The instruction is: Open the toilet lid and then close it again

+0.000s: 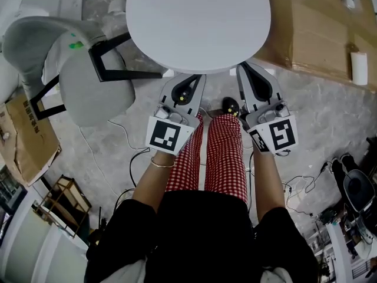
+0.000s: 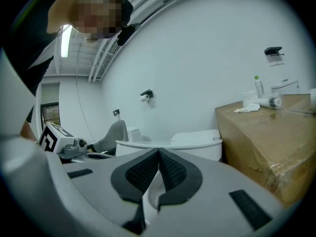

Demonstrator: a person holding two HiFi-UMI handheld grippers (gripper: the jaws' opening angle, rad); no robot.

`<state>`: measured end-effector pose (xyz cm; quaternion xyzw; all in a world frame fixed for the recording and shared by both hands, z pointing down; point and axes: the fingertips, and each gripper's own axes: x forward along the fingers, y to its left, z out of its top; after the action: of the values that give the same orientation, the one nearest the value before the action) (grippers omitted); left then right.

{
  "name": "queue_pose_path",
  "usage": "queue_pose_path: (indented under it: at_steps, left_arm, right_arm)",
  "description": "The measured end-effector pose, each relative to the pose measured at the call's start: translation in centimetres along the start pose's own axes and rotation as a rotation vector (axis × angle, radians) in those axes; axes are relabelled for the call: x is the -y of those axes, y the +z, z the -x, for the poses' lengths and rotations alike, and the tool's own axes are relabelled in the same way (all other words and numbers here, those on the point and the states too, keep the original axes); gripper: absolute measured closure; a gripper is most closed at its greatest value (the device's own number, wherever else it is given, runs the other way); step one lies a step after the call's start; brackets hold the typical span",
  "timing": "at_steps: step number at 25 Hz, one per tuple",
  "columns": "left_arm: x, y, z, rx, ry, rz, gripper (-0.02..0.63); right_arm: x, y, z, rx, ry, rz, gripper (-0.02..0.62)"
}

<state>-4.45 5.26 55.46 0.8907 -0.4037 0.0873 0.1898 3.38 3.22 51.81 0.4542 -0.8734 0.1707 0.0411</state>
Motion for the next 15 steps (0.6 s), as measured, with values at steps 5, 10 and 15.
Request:
queue_pose_path:
  at_steps: [5,10,15]
  left_arm:
    - [0.0,0.9,0.0,0.005,-0.031,-0.007,0.603]
    - [0.1,2.5,-0.2,0.020,-0.065,-0.021,0.603]
    - [0.1,3.4,-0.4,0.022,-0.084,-0.025,0.603]
  right_arm:
    - [0.0,0.8,-0.1,0.012,-0.024,0.000,0.575]
    - [0.1,2.4,-0.2,0.052,-0.044,-0.003,0.575]
    - [0.2,3.3,-0.3,0.074,-0.079,-0.014,0.575]
